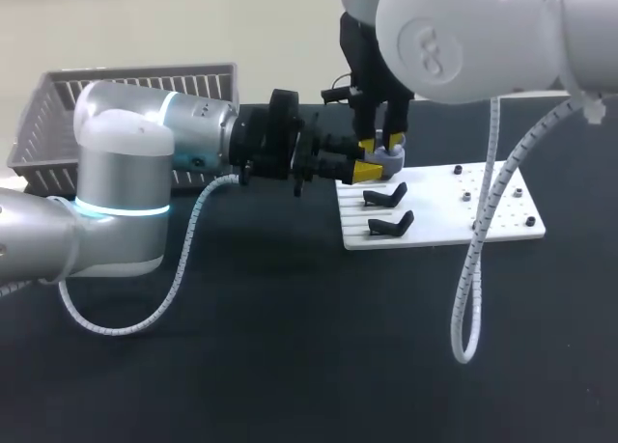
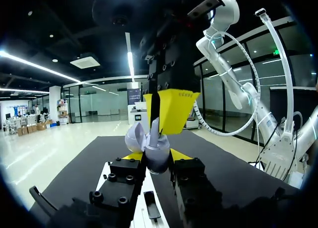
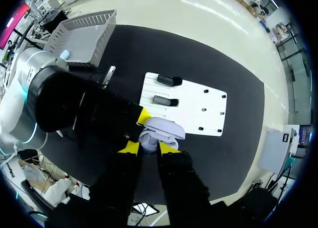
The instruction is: Pick up each earbud case from the left stands, insert the matching earbuds, close the lid, and place the case in the box.
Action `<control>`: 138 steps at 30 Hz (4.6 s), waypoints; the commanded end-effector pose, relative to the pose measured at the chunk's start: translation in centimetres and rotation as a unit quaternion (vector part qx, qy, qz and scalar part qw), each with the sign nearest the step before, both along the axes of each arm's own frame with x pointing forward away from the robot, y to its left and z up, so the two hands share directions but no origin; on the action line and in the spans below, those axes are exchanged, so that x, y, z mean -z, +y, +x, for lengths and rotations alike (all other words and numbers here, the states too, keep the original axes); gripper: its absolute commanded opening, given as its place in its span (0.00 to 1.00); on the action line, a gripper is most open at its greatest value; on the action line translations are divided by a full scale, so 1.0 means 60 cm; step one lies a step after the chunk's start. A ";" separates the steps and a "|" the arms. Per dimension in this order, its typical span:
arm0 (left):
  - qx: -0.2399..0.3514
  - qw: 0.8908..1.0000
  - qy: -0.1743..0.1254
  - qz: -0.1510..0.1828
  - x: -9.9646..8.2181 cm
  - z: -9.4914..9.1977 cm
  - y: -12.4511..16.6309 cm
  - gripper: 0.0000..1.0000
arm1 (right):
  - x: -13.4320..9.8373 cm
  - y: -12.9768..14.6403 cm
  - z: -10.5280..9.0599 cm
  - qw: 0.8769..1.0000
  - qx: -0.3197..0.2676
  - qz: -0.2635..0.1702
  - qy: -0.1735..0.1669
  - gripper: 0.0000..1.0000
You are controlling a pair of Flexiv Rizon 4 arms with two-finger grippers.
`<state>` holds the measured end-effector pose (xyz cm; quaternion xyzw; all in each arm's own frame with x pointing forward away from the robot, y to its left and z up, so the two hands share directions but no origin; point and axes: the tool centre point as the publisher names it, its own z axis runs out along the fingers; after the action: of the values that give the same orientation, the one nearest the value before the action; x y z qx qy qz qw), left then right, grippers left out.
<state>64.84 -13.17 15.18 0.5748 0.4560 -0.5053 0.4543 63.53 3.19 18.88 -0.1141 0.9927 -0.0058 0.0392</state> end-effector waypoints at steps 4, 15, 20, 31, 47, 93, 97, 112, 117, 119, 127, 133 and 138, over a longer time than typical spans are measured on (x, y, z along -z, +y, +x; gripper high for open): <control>0.000 1.000 0.000 0.001 0.000 0.001 0.000 0.00 | 0.006 -0.004 0.007 1.000 0.001 0.003 0.003 0.00; 0.000 1.000 0.000 0.001 0.000 0.001 0.000 0.00 | -0.008 -0.011 0.004 0.999 0.000 0.033 0.016 1.00; 0.000 1.000 0.000 0.001 0.000 0.001 0.000 0.00 | -0.039 -0.015 -0.003 0.998 0.002 0.061 0.013 1.00; 0.000 1.000 0.000 0.001 0.000 0.001 0.000 0.00 | -0.033 -0.064 0.084 0.986 0.126 0.110 -0.001 1.00; 0.000 1.000 0.000 0.001 0.000 0.001 0.000 0.00 | 0.031 -0.105 0.117 0.979 0.176 0.097 0.042 1.00; -0.109 0.994 -0.012 0.013 -0.062 0.006 0.083 0.00 | -0.090 -0.137 -0.046 0.950 0.066 0.191 -0.238 1.00; -0.160 0.986 -0.035 0.026 -0.091 0.016 0.125 0.00 | -0.095 -0.135 -0.048 0.946 0.069 0.182 -0.261 1.00; -0.348 0.923 -0.110 0.121 -0.114 0.139 0.338 0.00 | -0.088 -0.136 -0.040 0.945 0.073 0.192 -0.256 1.00; -0.370 0.910 -0.120 0.143 -0.105 0.212 0.396 0.00 | -0.088 -0.136 -0.040 0.945 0.073 0.192 -0.256 1.00; -0.379 0.903 -0.124 0.159 -0.097 0.237 0.415 0.00 | -0.088 -0.136 -0.040 0.945 0.073 0.192 -0.256 1.00; -0.383 0.899 -0.125 0.172 -0.077 0.310 0.480 0.00 | -0.088 -0.136 -0.040 0.945 0.073 0.192 -0.256 1.00; -0.361 0.908 -0.126 0.171 -0.073 0.355 0.515 0.03 | -0.088 -0.136 -0.040 0.945 0.073 0.192 -0.256 1.00; -0.327 0.922 -0.129 0.160 -0.075 0.366 0.523 1.00 | -0.088 -0.136 -0.040 0.945 0.073 0.192 -0.256 1.00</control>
<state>85.41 17.46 19.62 0.4821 0.6433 -0.1267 0.5811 61.36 -4.91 24.39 -0.0296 0.9415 0.1522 0.2992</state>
